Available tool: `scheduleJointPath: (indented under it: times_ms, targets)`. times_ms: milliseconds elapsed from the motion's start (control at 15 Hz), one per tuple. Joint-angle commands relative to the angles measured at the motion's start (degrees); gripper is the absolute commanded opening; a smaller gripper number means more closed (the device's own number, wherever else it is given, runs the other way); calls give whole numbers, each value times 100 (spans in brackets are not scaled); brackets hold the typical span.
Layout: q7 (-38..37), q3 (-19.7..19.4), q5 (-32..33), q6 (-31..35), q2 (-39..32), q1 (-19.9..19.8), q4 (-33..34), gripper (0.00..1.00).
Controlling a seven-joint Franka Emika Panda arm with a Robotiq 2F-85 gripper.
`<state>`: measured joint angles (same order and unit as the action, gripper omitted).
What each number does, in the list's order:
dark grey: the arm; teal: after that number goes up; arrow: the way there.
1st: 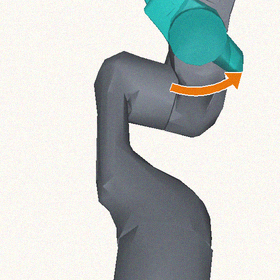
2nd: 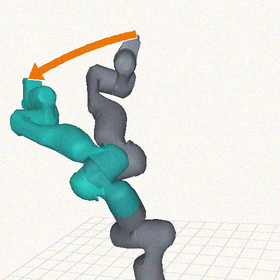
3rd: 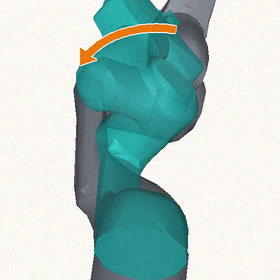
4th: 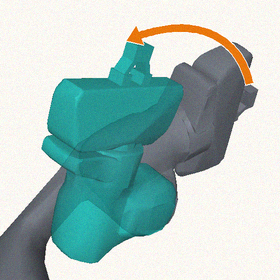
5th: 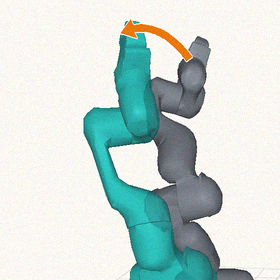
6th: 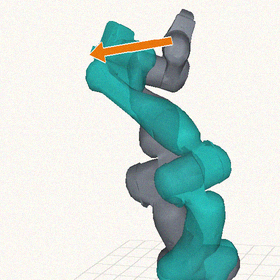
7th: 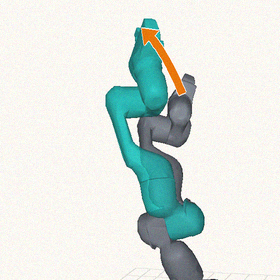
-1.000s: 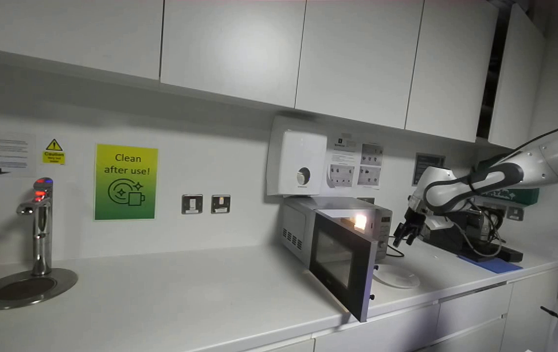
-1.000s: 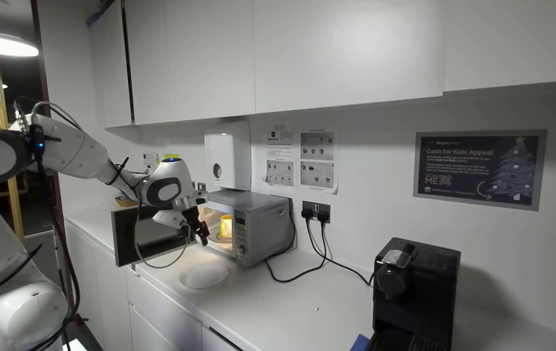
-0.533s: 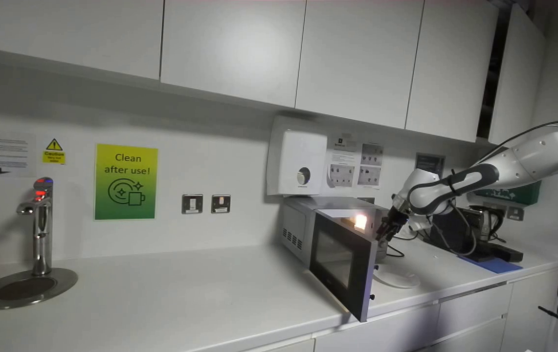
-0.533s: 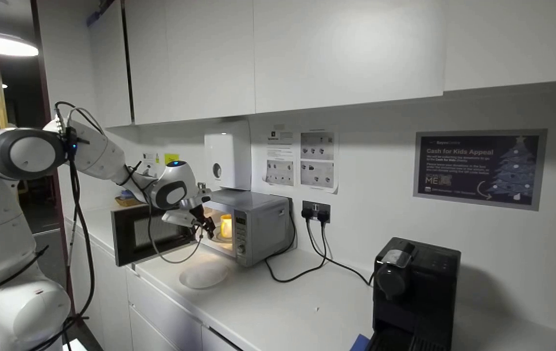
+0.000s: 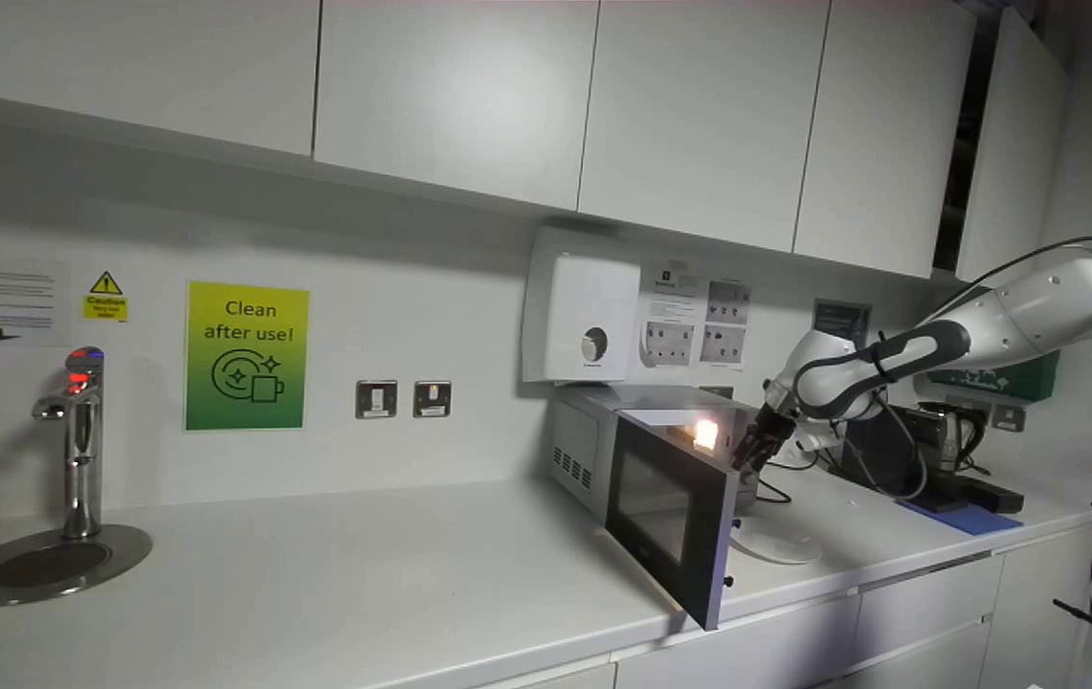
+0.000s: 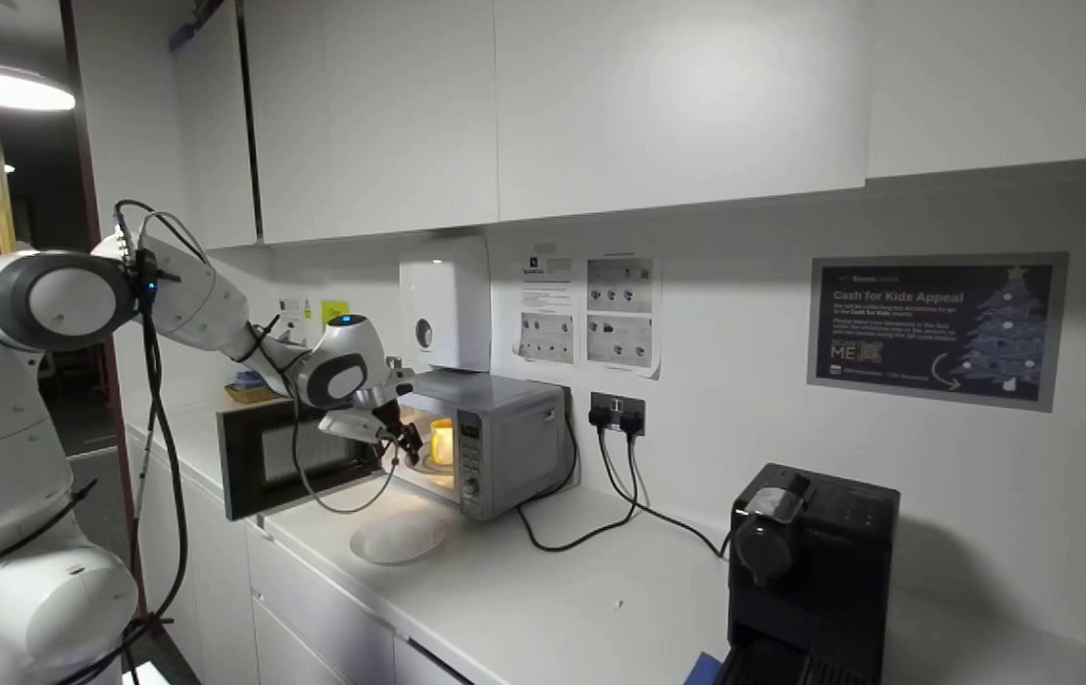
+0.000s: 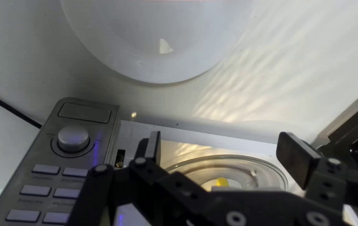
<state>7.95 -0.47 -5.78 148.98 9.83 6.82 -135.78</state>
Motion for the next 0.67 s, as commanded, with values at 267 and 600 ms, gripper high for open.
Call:
scheduleJointPath:
  times_ms: [267,600]
  targets:
    - [-2,94,-10,-16,-15,-80,-2,100]
    - [-186,201,105,272,-382,-72,111,100]
